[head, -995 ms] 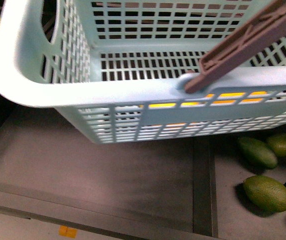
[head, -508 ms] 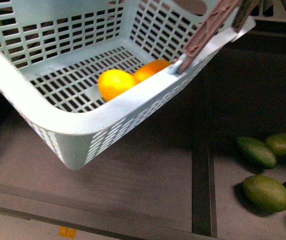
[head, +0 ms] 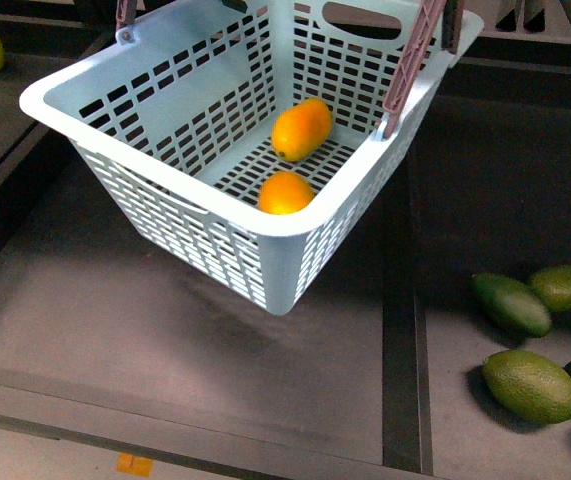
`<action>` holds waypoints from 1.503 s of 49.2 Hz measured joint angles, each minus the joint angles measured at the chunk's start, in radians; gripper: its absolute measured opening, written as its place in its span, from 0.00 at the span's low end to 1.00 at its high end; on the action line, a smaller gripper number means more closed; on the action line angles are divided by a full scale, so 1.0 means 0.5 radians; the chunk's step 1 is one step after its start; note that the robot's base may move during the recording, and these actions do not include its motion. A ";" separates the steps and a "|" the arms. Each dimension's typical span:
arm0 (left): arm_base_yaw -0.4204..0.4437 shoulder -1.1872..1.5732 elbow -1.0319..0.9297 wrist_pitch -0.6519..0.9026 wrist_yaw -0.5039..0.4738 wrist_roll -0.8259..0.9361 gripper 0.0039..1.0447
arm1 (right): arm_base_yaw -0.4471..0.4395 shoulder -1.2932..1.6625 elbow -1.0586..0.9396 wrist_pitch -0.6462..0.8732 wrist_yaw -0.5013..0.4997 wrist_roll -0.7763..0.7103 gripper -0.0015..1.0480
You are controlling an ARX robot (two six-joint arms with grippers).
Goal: Pick lemon and mango into basket
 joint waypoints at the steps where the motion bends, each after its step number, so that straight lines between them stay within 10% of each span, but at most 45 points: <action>1: 0.014 0.045 0.050 -0.007 -0.025 -0.025 0.05 | 0.000 0.000 0.000 0.000 0.000 0.000 0.92; 26: 0.042 0.160 -0.131 -0.165 -0.300 -0.477 0.06 | 0.000 0.000 0.000 0.000 0.000 0.000 0.92; 51: 0.039 -0.464 -0.542 -0.761 -0.414 -0.674 0.94 | 0.000 0.000 0.000 0.000 0.000 0.000 0.92; 66: 0.027 -0.559 -0.597 -0.803 -0.428 -0.665 0.94 | 0.000 0.000 0.000 0.000 0.000 0.000 0.92; 74: 0.190 -1.032 -1.950 1.486 -0.227 1.527 0.57 | 0.000 0.000 0.000 0.000 0.002 0.000 0.92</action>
